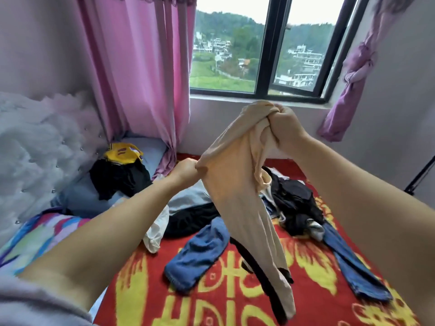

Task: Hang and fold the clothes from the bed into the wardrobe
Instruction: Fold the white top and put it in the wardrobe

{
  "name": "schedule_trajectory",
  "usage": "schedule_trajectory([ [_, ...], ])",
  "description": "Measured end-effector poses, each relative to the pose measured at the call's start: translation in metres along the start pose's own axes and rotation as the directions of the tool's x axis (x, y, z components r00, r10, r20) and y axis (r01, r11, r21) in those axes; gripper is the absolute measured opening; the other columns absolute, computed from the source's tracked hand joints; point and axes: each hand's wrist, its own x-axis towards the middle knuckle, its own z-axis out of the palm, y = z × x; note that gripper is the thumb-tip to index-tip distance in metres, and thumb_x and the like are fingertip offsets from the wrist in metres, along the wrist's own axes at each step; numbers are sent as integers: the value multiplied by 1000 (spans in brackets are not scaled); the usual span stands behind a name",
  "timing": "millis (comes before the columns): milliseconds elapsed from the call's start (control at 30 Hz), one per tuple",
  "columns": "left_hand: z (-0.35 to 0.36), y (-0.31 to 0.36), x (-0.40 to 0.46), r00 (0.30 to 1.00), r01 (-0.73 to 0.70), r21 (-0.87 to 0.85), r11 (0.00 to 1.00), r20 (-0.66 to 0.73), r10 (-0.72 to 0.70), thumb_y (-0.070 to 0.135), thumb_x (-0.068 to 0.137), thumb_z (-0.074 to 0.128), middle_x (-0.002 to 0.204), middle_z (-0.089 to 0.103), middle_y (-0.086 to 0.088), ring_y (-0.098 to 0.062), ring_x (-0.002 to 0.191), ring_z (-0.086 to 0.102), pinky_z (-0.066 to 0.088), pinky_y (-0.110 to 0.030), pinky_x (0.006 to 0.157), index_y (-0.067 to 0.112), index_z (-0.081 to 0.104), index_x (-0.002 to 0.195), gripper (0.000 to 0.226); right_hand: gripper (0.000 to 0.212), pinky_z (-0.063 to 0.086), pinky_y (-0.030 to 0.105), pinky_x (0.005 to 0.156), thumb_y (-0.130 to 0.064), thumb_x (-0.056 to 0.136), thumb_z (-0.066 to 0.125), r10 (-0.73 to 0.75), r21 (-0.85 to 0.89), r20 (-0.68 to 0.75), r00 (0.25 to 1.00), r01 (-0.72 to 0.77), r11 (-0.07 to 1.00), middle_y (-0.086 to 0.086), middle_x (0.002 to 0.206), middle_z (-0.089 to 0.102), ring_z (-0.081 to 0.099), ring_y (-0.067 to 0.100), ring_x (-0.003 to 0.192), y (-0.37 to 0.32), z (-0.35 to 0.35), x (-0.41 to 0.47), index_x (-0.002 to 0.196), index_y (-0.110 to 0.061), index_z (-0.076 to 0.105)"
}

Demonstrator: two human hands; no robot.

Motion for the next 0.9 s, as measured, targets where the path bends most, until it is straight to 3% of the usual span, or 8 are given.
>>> schedule_trajectory([
  [167, 24, 9, -2, 998, 40, -682, 731, -1, -55, 44, 90, 58, 55, 52, 10, -5, 50, 46, 38, -19, 48, 16, 55, 73, 33, 37, 54, 20, 60, -1, 96, 30, 2, 126, -78, 997, 8, 992, 4, 82, 65, 65, 12, 74, -24, -15, 3, 88, -18, 61],
  [267, 31, 28, 3, 995, 1, -656, 755, -73, -65, 43, 97, 49, 63, 48, 1, -12, 57, 41, 35, -23, 49, 13, 55, 76, 37, 37, 53, 25, 52, 1, 93, 30, 19, 16, -185, 983, -16, 1000, 6, 79, 63, 63, 21, 76, -18, -35, 5, 86, -13, 63],
  [367, 25, 62, 3, 996, -90, -683, 725, -63, 64, 29, 98, 50, 72, 52, -6, -15, 66, 46, 40, -26, 57, 10, 60, 81, 28, 22, 57, 35, 68, 1, 91, 45, 91, -275, -204, 975, -147, 950, 11, 96, 65, 64, 32, 99, 7, -66, -5, 100, -8, 63],
  [467, 25, 103, 1, 966, -219, -538, 814, 1, 260, 20, 98, 51, 74, 63, 4, -6, 67, 54, 45, -20, 61, 18, 68, 80, 24, 83, 46, 24, 93, -18, 85, 71, 315, -514, 219, 923, -166, 842, -8, 129, 53, 53, 14, 120, 33, -72, -32, 151, -17, 20],
  [533, 32, 129, -4, 933, -301, -372, 878, 75, 351, 19, 97, 53, 73, 63, 4, -6, 66, 53, 45, -22, 63, 16, 68, 80, 22, 96, 46, 21, 94, -20, 82, 75, 350, -413, 475, 807, -147, 899, -13, 124, 55, 56, 3, 115, 41, -57, -49, 151, -29, 10],
  [667, 33, 142, -6, 913, -385, -261, 885, 32, 406, 24, 90, 65, 74, 60, -2, -12, 71, 52, 43, -30, 71, 5, 63, 81, 21, 7, 55, 25, 71, -13, 89, 65, 219, -407, 356, 908, -61, 912, 7, 87, 68, 66, 17, 81, 37, -39, -51, 95, -10, 68],
  [767, 19, 127, -5, 894, -369, -245, 897, 169, 414, 32, 80, 72, 95, 67, -6, -18, 87, 61, 49, -34, 80, 13, 63, 96, 26, 21, 44, 17, 51, -8, 89, 58, 170, -420, 330, 929, -17, 907, -3, 65, 62, 56, 10, 60, 22, -47, -43, 73, -17, 67],
  [900, 27, 94, 0, 895, -302, 165, 939, 390, 219, 29, 81, 71, 66, 57, 5, -13, 61, 51, 42, -23, 58, 16, 64, 70, 18, 20, 50, 19, 53, -4, 91, 55, 105, -219, 329, 938, -33, 975, -2, 72, 71, 65, 9, 64, -1, -56, -36, 84, -16, 70],
])
